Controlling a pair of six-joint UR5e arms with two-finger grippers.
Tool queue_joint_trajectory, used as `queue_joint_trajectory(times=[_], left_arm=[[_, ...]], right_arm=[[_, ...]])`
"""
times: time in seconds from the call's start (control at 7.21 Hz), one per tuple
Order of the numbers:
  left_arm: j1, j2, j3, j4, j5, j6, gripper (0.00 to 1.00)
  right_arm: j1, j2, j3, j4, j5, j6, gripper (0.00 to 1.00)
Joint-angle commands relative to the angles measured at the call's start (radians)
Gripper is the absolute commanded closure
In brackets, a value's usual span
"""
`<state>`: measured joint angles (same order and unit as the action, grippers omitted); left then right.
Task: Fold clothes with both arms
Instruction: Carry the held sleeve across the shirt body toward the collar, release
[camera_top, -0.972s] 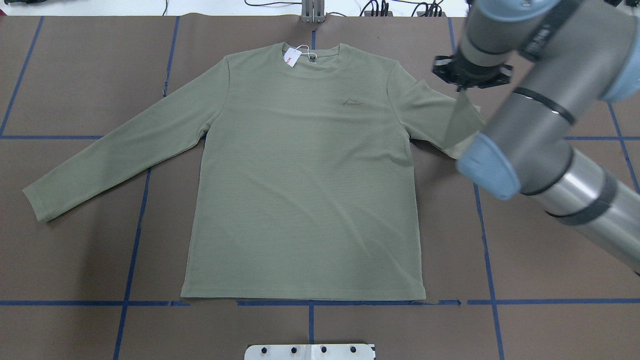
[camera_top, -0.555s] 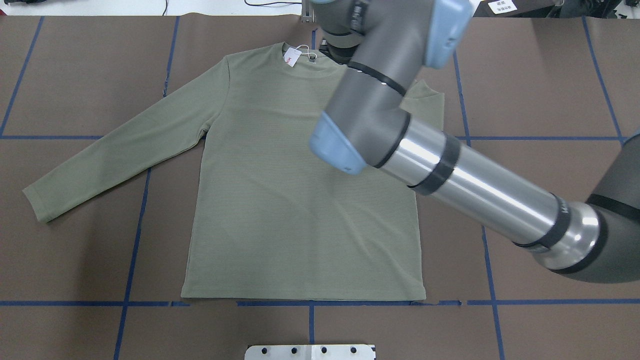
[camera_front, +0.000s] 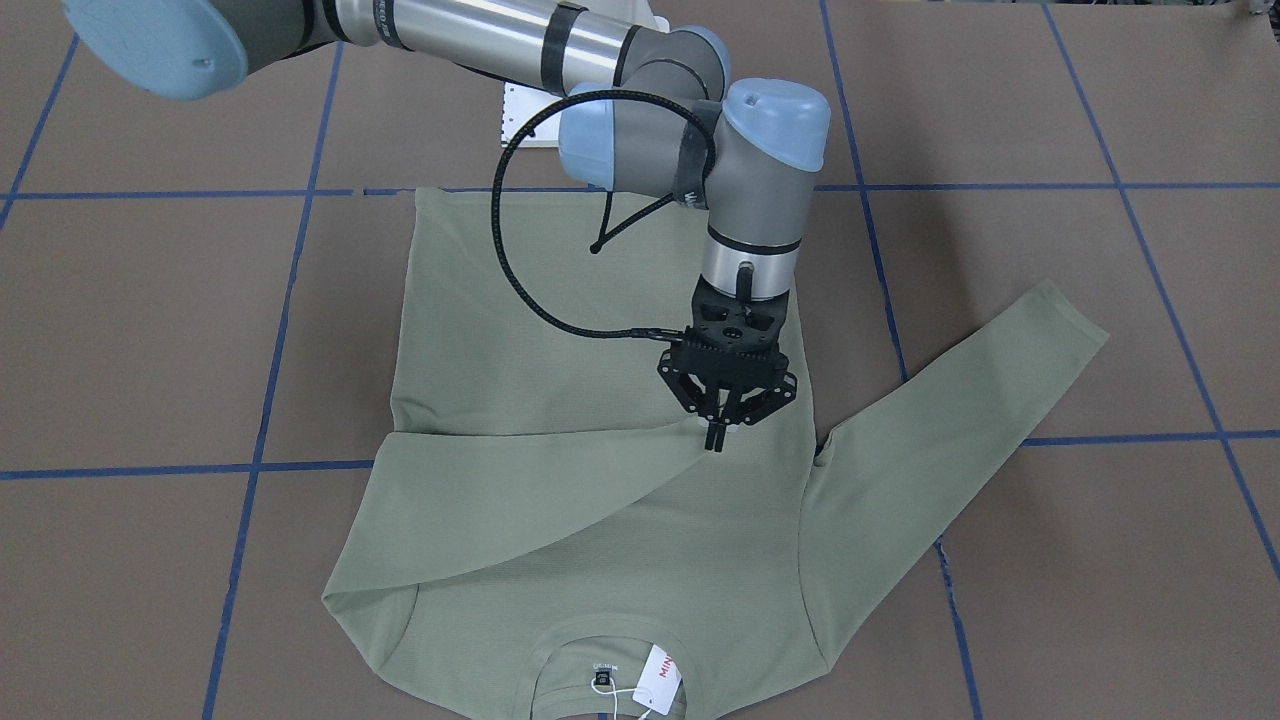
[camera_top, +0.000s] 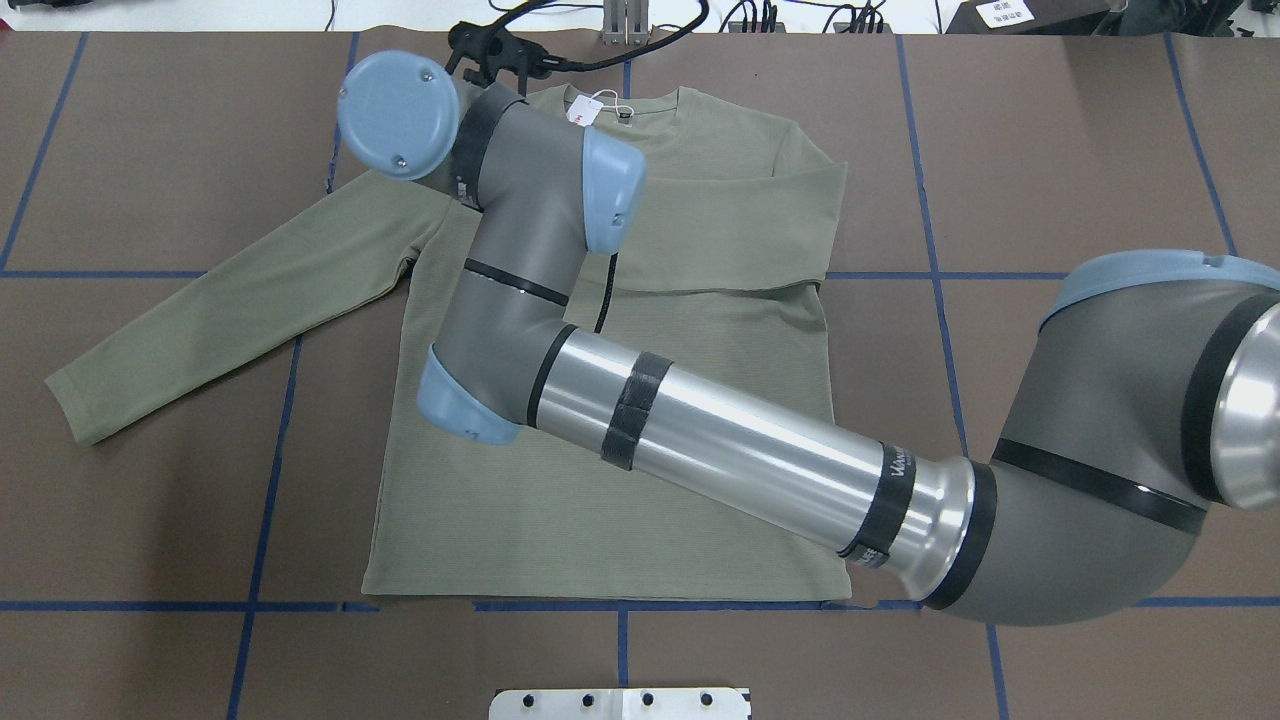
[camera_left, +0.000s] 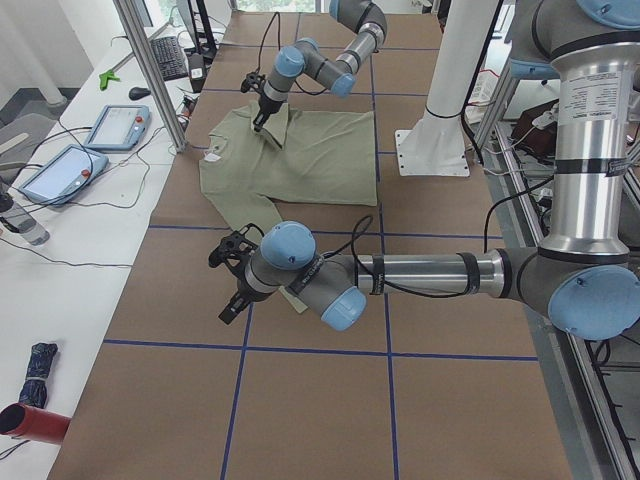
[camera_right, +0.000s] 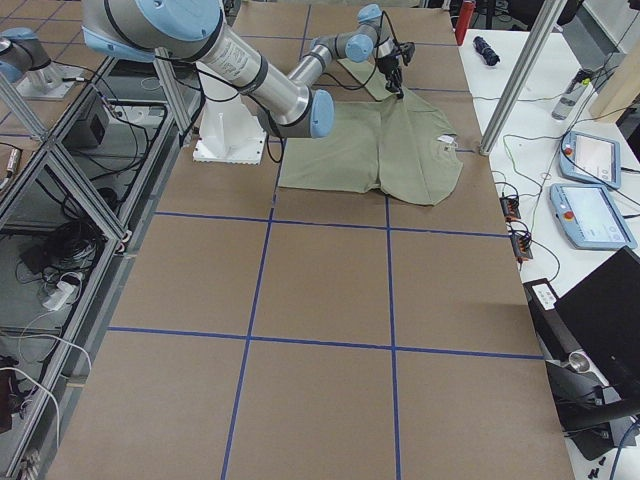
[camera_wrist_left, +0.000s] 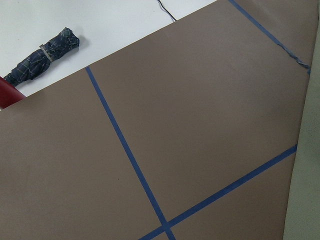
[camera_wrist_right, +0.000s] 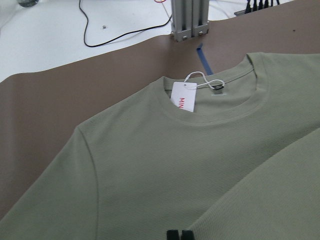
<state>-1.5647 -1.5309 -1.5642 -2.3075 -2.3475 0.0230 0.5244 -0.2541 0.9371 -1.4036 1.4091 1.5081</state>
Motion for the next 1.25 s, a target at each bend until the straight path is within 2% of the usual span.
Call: queue_joint_trajectory(times=[0.0,0.14,0.28,0.42,0.56,0.69,0.97,1.11], left_arm=[[0.000,0.002,0.007,-0.001,-0.001,0.000,0.00],[0.000,0.000,0.009,-0.001,-0.001,0.000,0.00],[0.000,0.002,0.007,-0.001,-0.001,0.000,0.00],[0.000,0.002,0.009,-0.004,0.000,0.000,0.00],[-0.002,0.002,0.015,-0.007,0.001,0.000,0.00],[0.000,0.000,0.015,-0.007,0.001,-0.001,0.00],[0.000,-0.009,0.027,-0.025,0.001,-0.026,0.00],[0.000,-0.006,0.044,-0.100,-0.001,-0.026,0.00]], right_arm=[[-0.021,0.071,-0.107,0.081,-0.019,0.007,1.00],[-0.021,0.094,-0.150,0.109,-0.019,0.009,1.00],[-0.021,0.102,-0.196,0.165,-0.019,0.014,0.91],[-0.021,0.110,-0.201,0.170,-0.018,0.011,0.56],[-0.020,0.118,-0.204,0.170,-0.015,0.007,0.01],[-0.011,0.122,-0.204,0.170,0.011,0.000,0.00],[0.051,0.124,-0.167,0.126,0.132,-0.047,0.00],[0.101,0.112,-0.055,-0.062,0.242,-0.127,0.00]])
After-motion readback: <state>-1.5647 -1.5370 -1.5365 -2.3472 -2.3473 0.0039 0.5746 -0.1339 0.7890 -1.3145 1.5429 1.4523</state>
